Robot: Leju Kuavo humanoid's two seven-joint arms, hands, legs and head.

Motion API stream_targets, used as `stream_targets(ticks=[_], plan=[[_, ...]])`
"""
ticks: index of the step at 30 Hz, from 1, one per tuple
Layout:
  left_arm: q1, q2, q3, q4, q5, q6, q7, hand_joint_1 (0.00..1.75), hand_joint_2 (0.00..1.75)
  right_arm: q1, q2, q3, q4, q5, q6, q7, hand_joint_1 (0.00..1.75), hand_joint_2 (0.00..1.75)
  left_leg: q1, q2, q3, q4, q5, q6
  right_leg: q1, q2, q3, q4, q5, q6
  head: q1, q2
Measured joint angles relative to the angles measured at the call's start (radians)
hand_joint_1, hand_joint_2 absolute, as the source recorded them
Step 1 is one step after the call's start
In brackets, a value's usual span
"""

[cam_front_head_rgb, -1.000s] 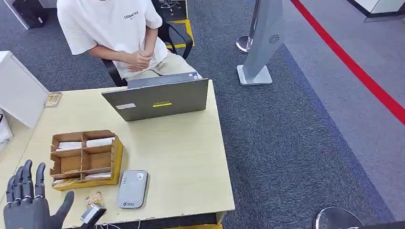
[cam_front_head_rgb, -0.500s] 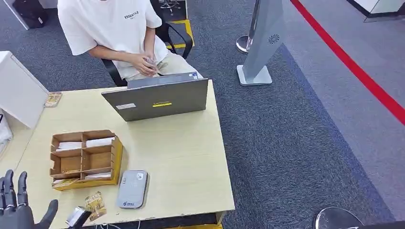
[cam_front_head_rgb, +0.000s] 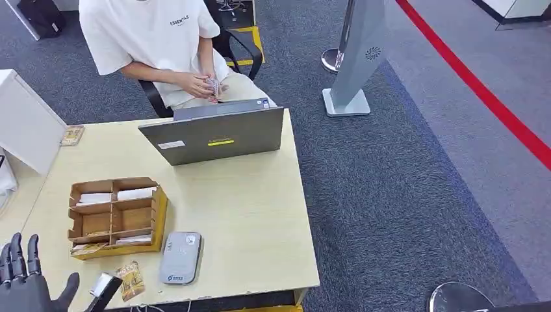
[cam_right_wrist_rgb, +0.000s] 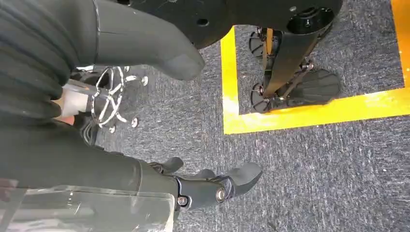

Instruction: Pass the card to the sensor for recognition and then transmit it.

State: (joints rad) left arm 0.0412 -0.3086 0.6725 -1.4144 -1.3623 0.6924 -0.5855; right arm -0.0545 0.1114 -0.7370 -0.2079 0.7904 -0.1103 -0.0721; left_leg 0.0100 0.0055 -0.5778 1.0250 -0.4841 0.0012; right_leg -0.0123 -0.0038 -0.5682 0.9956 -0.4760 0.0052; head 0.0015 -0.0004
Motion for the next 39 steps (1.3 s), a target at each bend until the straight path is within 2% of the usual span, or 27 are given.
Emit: stream_targets(ticks=[6,13,17,25,33,39], plan=[[-0.041,0.005,-0.031,0.073,-0.037,0.0,0.043,0.0,1.75,-0.004,0.0,-0.002,0.0,0.012,0.003,-0.001,0.0,1.75,0.0,0.0,0.0,0.0,0.0,0.0,0.0,0.0,0.0,0.0,0.0,0.0,0.0,0.0],[-0.053,0.007,-0.071,0.103,-0.047,0.0,0.057,0.0,1.75,-0.004,0.002,-0.002,0.0,0.022,0.006,-0.001,0.0,1.75,0.0,0.0,0.0,0.0,0.0,0.0,0.0,0.001,0.0,0.0,0.0,0.0,0.0,0.0],[-0.061,0.01,-0.12,0.117,-0.062,0.0,0.104,0.0,1.75,-0.004,0.002,-0.002,0.0,0.027,0.006,-0.001,0.0,1.75,0.0,0.0,0.0,0.0,0.0,0.0,0.0,0.0,0.0,0.0,0.0,0.0,0.0,0.0],[-0.067,0.014,-0.183,0.13,-0.068,0.0,0.13,0.0,1.75,-0.005,0.003,-0.002,0.0,0.03,0.006,0.0,0.0,1.75,0.0,0.0,0.0,0.0,0.0,0.0,0.0,0.0,0.0,0.0,0.0,0.0,0.0,0.0],[-0.061,0.026,-0.258,0.13,-0.045,0.0,0.203,0.0,1.75,-0.005,0.003,-0.004,0.001,0.036,0.006,0.007,0.0,1.75,0.0,0.0,0.0,0.0,0.0,0.0,0.0,0.0,0.0,0.0,0.0,0.0,0.0,0.0],[-0.052,0.044,-0.258,0.13,-0.011,0.001,0.207,0.0,1.75,-0.005,0.003,-0.018,0.001,0.043,0.005,0.008,0.0,1.75,0.0,0.0,0.0,0.0,0.0,0.0,0.0,0.0,0.0,0.0,0.0,0.0,0.0,0.0]])
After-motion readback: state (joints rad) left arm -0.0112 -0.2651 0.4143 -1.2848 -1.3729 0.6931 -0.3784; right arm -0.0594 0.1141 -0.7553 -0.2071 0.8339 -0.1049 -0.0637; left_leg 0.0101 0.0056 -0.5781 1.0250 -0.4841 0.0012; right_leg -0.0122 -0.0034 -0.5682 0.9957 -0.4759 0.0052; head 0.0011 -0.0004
